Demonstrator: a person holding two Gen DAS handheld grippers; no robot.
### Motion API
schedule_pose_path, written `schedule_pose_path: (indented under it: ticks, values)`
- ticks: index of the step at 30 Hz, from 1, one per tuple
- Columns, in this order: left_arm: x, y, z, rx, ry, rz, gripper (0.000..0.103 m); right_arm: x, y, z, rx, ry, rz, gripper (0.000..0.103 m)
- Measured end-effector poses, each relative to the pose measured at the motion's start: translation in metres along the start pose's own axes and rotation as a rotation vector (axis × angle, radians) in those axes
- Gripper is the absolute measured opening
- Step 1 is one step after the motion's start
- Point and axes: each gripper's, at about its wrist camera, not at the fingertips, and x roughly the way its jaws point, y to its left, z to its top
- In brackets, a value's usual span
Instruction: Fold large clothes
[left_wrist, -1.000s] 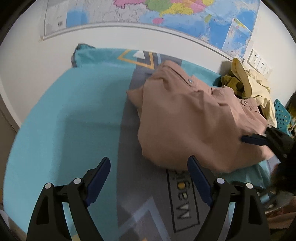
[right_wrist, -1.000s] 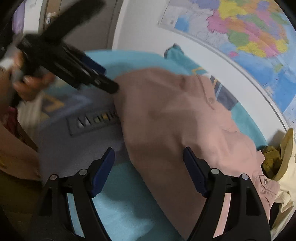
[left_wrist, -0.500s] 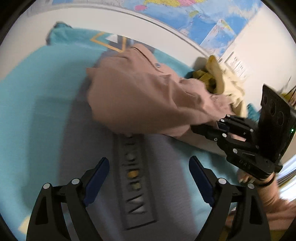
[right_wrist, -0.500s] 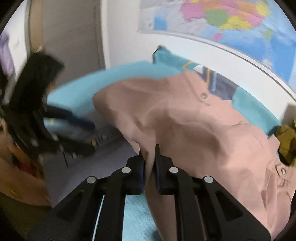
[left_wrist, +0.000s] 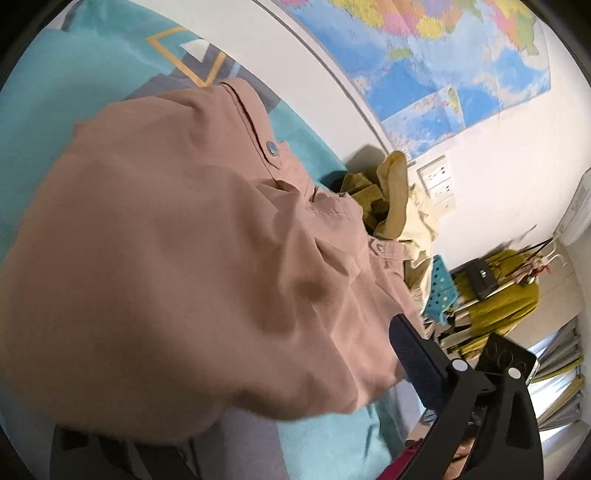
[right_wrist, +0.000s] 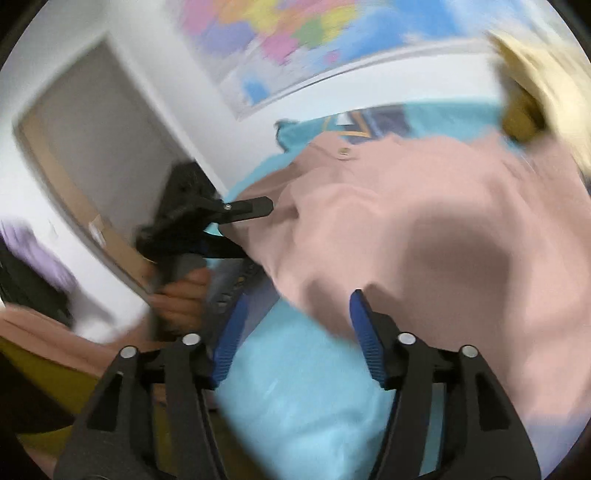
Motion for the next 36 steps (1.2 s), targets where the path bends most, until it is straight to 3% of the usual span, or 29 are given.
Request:
schedule_pose_path:
  ticks: [2, 5, 9, 11, 16, 21, 27, 29, 30, 31, 33, 34, 36]
  values:
    - [0.007, -0.002, 0.005, 0.007, 0.008, 0.012, 0.095, -0.029, -0.025, -0.017, 0.134, -0.041, -0.005, 0.063]
    - [0.019, -0.005, 0.011, 0.019, 0.015, 0.08, 0.082, -0.067, -0.064, -0.046, 0.331, -0.12, -0.075, 0.065]
    - [0.022, 0.0, 0.016, 0.004, 0.001, 0.112, 0.063, -0.089, -0.098, -0.068, 0.506, -0.202, -0.176, 0.075]
    - [0.02, 0.003, 0.017, 0.01, -0.001, 0.124, 0.059, -0.091, -0.104, -0.069, 0.522, -0.227, -0.207, 0.073]
    - [0.024, -0.002, 0.018, 0.026, 0.0, 0.167, 0.061, -0.07, -0.103, -0.046, 0.475, -0.24, -0.283, 0.081]
    - [0.03, -0.01, 0.021, 0.078, 0.0, 0.22, 0.063, -0.039, -0.111, -0.02, 0.453, -0.274, -0.281, 0.082]
    - [0.044, -0.021, 0.025, 0.132, 0.016, 0.235, 0.086, -0.017, -0.121, 0.001, 0.451, -0.297, -0.189, 0.081]
    - [0.049, -0.025, 0.024, 0.167, 0.002, 0.269, 0.086, -0.011, -0.121, 0.006, 0.446, -0.276, -0.19, 0.073]
    - [0.052, -0.027, 0.024, 0.188, -0.006, 0.293, 0.082, -0.009, -0.123, 0.007, 0.439, -0.261, -0.188, 0.059]
    - [0.053, -0.029, 0.024, 0.208, -0.017, 0.325, 0.069, -0.006, -0.125, 0.007, 0.445, -0.248, -0.191, 0.043]
    - [0.055, -0.028, 0.026, 0.22, -0.024, 0.387, 0.051, -0.003, -0.134, 0.007, 0.466, -0.221, -0.166, 0.023]
    - [0.055, -0.027, 0.027, 0.208, -0.019, 0.387, 0.035, -0.004, -0.137, 0.007, 0.484, -0.223, -0.138, 0.018]
    - [0.051, -0.022, 0.033, 0.175, -0.006, 0.375, 0.02, -0.007, -0.136, 0.01, 0.472, -0.224, -0.12, 0.015]
